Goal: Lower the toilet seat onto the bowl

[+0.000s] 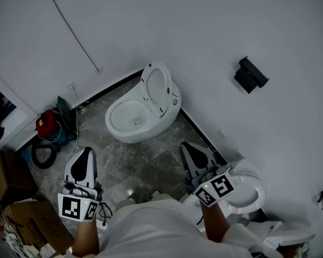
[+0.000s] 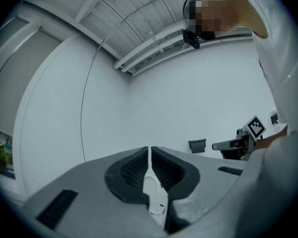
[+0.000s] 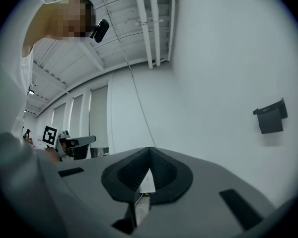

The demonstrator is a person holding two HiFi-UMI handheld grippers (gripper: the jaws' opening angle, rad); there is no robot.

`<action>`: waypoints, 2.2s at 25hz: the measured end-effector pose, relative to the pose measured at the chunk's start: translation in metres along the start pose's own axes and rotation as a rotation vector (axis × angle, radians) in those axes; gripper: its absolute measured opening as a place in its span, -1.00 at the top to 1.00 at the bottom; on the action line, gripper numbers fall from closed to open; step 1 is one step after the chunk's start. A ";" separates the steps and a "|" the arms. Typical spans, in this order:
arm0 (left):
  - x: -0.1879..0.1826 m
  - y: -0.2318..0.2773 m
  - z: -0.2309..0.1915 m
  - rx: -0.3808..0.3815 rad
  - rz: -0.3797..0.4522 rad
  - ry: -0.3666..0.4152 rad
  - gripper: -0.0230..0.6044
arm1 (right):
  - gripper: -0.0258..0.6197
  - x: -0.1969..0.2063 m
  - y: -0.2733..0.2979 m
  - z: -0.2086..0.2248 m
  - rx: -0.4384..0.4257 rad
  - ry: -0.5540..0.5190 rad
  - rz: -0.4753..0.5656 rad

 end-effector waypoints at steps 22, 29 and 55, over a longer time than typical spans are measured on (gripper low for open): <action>0.029 0.081 -0.009 0.092 -0.133 0.260 -0.40 | 0.92 0.024 0.047 0.076 -0.037 0.086 -0.055; 0.058 0.189 -0.039 0.250 -0.118 0.308 -0.40 | 0.92 0.024 0.107 0.121 0.057 0.087 -0.116; 0.142 0.462 -0.066 0.746 -0.165 0.439 -0.40 | 0.92 0.026 0.258 0.226 0.284 0.128 -0.181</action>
Point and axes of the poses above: the fingertips, and each gripper's own axes: y forward along the fingers, z to its right, x out of its underside, the point moved 9 cm from there along -y, backward along the fingers, and after that the axes turned 9 degrees about -x, right-handed, at the moved point
